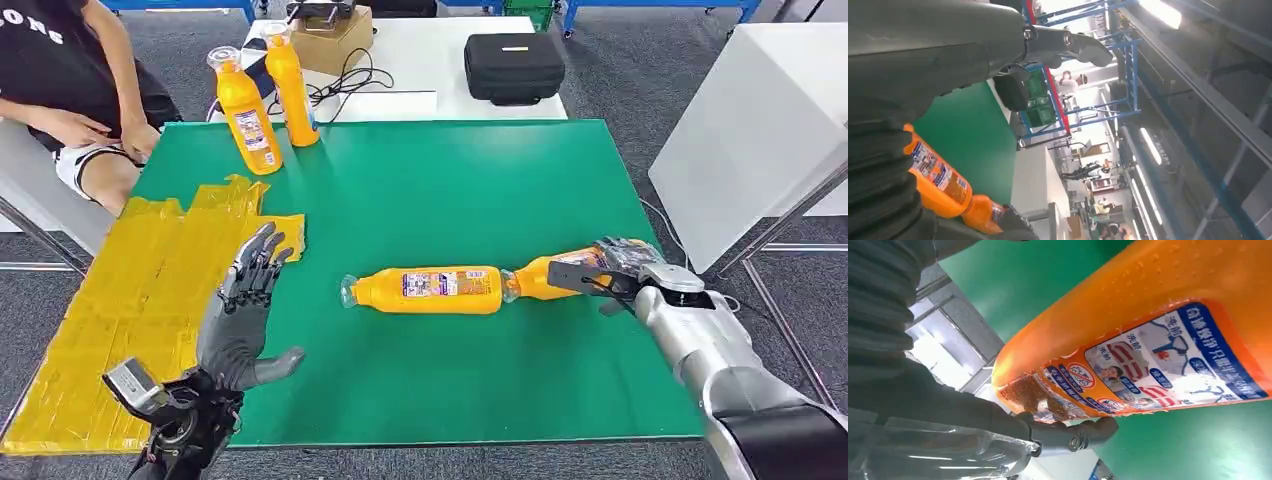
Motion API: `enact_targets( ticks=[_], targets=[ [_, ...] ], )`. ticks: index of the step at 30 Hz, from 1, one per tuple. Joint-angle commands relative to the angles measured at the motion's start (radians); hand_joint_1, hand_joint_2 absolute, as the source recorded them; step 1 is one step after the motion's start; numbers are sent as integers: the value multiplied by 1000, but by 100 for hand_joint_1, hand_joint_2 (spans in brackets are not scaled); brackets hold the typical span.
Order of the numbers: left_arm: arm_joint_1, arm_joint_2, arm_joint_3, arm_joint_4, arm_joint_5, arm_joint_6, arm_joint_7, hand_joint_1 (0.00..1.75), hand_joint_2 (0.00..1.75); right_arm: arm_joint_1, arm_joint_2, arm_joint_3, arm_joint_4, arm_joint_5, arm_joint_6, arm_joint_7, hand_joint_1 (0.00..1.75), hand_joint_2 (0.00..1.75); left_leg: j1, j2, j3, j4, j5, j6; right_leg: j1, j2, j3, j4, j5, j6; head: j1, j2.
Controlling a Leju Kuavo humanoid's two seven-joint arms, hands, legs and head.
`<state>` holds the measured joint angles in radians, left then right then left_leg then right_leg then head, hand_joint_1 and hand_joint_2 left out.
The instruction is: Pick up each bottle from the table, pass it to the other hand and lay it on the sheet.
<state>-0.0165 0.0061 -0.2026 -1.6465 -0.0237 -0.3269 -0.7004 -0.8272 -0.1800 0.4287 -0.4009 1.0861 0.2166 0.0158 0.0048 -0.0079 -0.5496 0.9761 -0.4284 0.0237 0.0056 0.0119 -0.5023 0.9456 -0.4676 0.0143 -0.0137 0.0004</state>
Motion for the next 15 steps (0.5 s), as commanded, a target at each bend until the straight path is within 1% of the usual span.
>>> enact_targets(
  ticks=[1,5,10,12,15],
  targets=[
    [16,-28,26,70,3,0,2,0,175,12,-5,78,8,-1,73,-93,0,175,0,1,1,-1,0,0,0,0,1,-2,1,1,0,0],
    [35,-34,39,63,6,-2,2,0,175,0,-17,120,-42,5,84,-118,0,175,0,4,2,-2,0,-1,0,3,1,-3,1,1,0,0],
    [54,-52,51,57,5,-10,2,0,175,-9,-43,156,-94,-20,141,-150,0,175,0,4,1,-1,0,-1,0,3,0,-1,1,1,0,0],
    [45,-49,51,72,5,-11,2,0,175,-21,-52,173,-104,-35,176,-173,0,175,0,3,1,-1,0,0,0,3,0,-1,0,1,0,0],
    [24,-48,51,99,12,-17,2,0,175,-29,-60,186,-112,-53,192,-175,0,175,0,3,0,-1,0,0,0,2,-1,0,0,1,0,0]
  ],
)
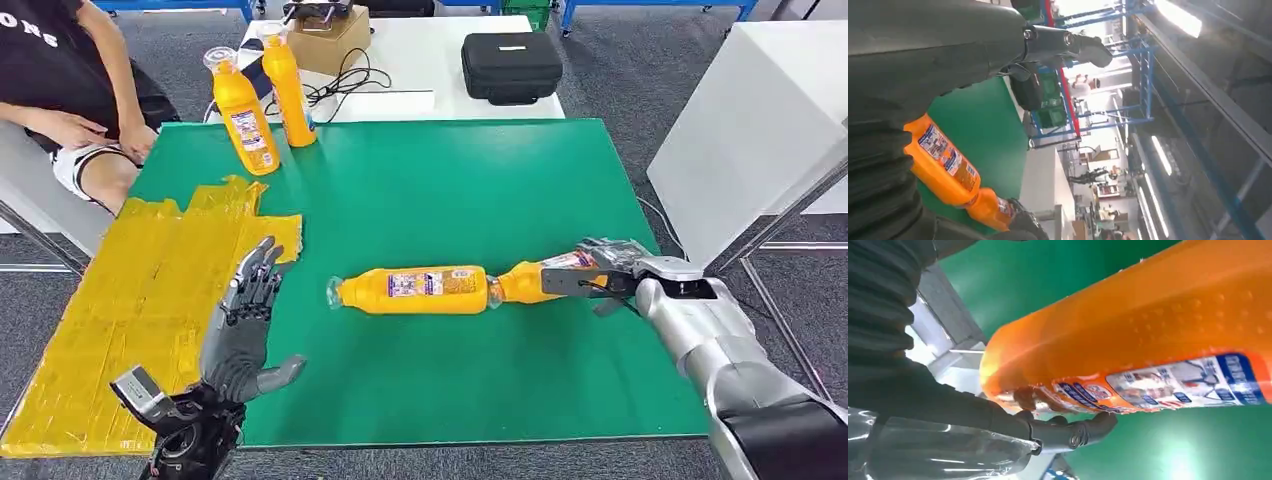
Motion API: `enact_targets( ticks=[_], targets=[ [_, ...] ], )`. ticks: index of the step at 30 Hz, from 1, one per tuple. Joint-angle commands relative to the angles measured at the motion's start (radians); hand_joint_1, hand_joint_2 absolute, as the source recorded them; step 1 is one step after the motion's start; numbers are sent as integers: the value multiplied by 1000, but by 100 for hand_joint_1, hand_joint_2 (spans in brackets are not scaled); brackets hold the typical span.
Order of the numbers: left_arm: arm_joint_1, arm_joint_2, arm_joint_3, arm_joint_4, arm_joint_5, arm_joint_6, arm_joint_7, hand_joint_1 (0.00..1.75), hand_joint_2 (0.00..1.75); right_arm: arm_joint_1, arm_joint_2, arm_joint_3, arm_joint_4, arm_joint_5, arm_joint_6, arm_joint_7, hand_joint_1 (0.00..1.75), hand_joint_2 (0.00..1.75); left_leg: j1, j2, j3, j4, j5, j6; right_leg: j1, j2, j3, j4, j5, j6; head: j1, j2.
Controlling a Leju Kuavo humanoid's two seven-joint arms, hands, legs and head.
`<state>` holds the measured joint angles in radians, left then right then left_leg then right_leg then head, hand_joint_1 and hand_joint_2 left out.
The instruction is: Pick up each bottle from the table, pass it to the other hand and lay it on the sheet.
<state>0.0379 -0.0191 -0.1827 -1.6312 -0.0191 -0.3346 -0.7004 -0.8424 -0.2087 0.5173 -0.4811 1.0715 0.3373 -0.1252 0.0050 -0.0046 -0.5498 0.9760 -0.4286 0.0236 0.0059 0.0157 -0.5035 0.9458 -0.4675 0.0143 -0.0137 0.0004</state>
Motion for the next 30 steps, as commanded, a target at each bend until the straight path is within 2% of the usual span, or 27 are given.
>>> enact_targets(
  ticks=[1,17,21,27,30],
  targets=[
    [-35,-24,31,89,7,-10,2,0,175,-14,-33,100,-33,-41,73,-33,0,175,0,-1,0,-1,0,0,0,-2,0,-1,0,1,0,0],
    [-65,-34,41,157,17,-19,2,0,175,8,-66,136,-75,-76,83,-45,0,175,0,-2,-2,-1,0,-1,0,-4,-1,-2,0,2,0,0],
    [-85,-36,50,193,24,-21,2,0,175,-12,-100,184,-121,-111,148,-69,0,175,0,-2,-3,0,1,0,0,-4,-2,-1,0,1,0,0],
    [-85,-28,64,212,31,-15,2,0,175,-52,-107,252,-148,-155,207,-84,0,175,-1,0,-3,0,0,0,-1,-1,-2,-1,0,1,0,0],
    [-111,-28,67,238,51,-44,2,0,175,-62,-143,302,-183,-210,241,-91,0,175,-1,-1,-3,0,0,-1,-1,-2,-3,0,0,1,0,0]
  ],
)
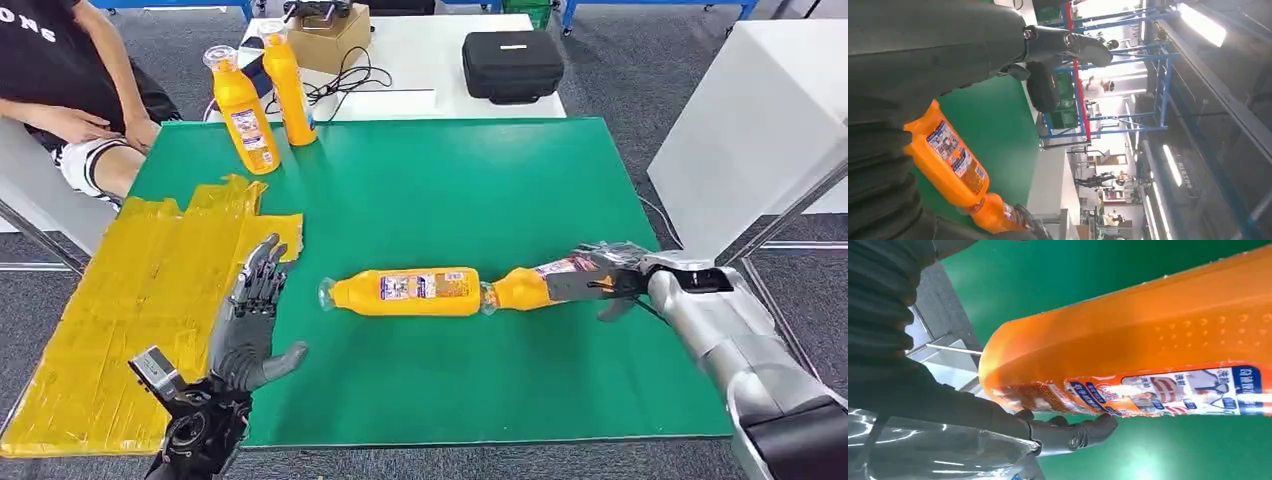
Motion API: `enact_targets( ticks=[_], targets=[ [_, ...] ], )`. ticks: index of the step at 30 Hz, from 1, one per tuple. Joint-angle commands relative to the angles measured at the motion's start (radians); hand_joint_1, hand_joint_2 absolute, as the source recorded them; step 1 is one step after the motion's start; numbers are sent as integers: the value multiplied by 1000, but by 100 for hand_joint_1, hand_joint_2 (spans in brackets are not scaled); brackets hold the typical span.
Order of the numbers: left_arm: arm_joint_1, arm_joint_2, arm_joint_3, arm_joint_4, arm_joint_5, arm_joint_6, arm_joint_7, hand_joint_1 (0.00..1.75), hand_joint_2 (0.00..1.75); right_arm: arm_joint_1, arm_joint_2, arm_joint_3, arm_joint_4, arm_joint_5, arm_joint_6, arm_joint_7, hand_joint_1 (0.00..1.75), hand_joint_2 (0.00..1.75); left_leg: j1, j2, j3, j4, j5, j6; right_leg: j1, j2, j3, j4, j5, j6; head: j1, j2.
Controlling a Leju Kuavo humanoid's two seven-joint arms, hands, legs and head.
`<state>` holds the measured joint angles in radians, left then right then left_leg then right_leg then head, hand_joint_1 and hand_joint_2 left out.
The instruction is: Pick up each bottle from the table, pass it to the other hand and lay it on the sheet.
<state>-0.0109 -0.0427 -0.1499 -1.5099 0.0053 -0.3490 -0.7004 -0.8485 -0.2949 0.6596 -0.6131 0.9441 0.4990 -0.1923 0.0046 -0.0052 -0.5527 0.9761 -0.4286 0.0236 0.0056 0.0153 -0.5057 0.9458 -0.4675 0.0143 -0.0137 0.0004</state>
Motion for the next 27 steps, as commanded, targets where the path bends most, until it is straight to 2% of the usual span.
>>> enact_targets(
  ticks=[1,17,21,27],
  targets=[
    [-69,-7,35,122,24,-28,2,0,175,-56,-69,177,-65,-98,86,-24,0,175,0,-1,-1,0,0,-1,-1,-3,-1,0,0,1,0,0],
    [-96,-18,39,167,30,-51,2,0,175,1,-123,221,-166,-172,99,-11,0,175,0,-2,-1,-1,0,0,0,-3,-1,-1,0,1,0,0],
    [-122,-18,40,201,33,-51,2,0,175,0,-145,239,-195,-181,109,-16,0,175,0,-4,-2,0,0,0,0,-6,-1,-1,0,1,0,0],
    [-118,-17,46,210,40,-57,2,0,175,-5,-162,244,-226,-205,139,-13,0,175,-1,-2,-2,-1,0,0,-1,-3,-1,-1,0,1,0,0]
  ],
)
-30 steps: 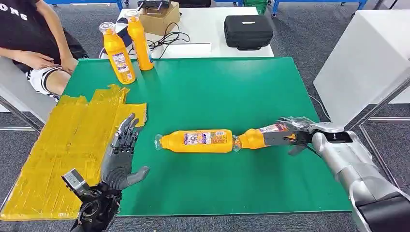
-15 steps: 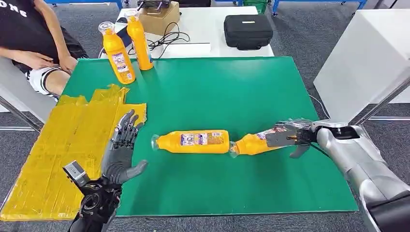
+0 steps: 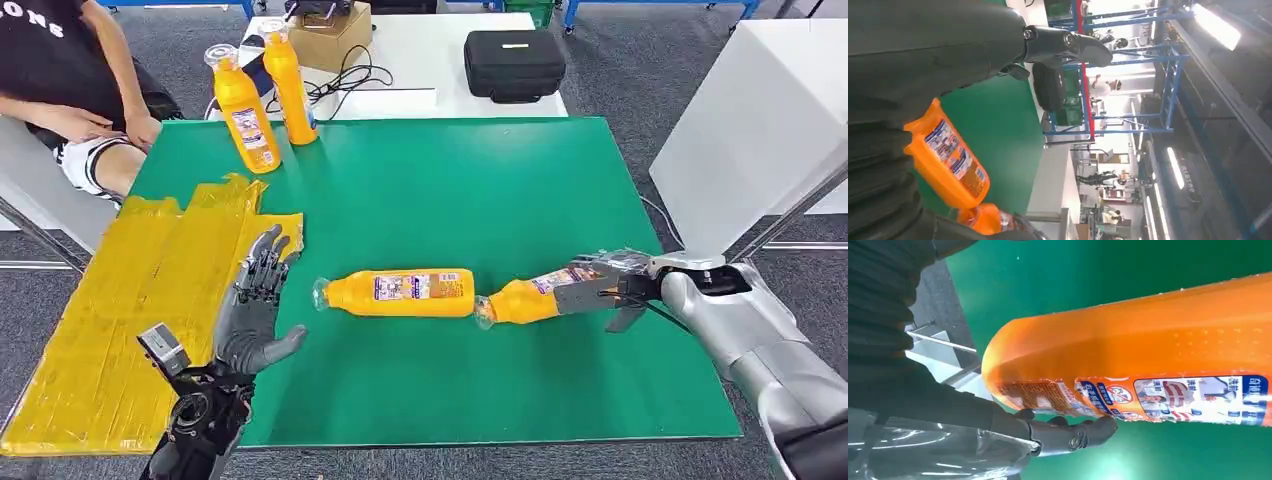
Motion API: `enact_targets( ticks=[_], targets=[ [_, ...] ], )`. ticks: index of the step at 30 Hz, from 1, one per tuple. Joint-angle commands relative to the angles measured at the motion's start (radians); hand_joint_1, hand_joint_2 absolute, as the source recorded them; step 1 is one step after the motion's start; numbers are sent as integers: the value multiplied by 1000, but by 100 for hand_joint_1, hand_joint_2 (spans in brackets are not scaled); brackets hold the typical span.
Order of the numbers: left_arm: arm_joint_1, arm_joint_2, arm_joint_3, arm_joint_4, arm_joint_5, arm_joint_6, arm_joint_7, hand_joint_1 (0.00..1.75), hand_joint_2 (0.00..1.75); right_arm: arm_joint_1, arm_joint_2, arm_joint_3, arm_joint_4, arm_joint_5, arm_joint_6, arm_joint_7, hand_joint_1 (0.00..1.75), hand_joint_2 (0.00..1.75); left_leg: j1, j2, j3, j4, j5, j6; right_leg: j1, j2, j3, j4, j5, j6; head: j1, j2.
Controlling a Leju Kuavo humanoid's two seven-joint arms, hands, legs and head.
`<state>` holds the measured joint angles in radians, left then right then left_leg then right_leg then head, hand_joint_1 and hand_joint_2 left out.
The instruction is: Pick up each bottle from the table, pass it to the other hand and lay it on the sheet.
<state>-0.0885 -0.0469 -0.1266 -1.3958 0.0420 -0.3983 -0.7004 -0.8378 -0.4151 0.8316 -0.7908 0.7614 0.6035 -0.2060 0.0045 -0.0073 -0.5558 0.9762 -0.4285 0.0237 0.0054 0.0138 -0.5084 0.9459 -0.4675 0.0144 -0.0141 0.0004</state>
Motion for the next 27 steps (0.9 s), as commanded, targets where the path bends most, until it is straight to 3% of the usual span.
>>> enact_targets(
  ticks=[1,7,14,17,22,27],
  targets=[
    [-27,-15,22,86,1,-6,2,0,175,-12,-54,74,-67,-32,38,-1,0,175,0,0,1,-1,0,0,0,-2,1,-1,0,1,0,0],
    [3,-21,45,61,-6,2,2,0,175,-62,-105,151,-189,-129,82,12,0,175,-1,0,0,0,0,0,-1,-1,0,0,-1,1,0,0],
    [11,-29,68,58,-16,4,2,0,175,-117,-96,209,-223,-187,70,32,0,175,-1,3,-1,1,-1,-1,-1,1,-2,2,-1,1,0,0],
    [19,-30,78,56,-19,6,2,0,175,-147,-92,223,-239,-200,35,42,0,175,-1,1,-2,0,0,0,-1,1,-2,1,0,1,0,0],
    [32,-35,104,48,-22,10,2,0,175,-130,-85,159,-324,-150,-160,153,0,175,-1,2,-2,1,-1,0,-1,1,-2,2,0,1,0,0],
    [22,-42,106,60,-24,1,2,0,175,-77,-127,134,-396,-131,-170,179,0,175,0,-2,0,1,-2,-1,0,-4,1,0,-2,2,0,0]
  ],
)
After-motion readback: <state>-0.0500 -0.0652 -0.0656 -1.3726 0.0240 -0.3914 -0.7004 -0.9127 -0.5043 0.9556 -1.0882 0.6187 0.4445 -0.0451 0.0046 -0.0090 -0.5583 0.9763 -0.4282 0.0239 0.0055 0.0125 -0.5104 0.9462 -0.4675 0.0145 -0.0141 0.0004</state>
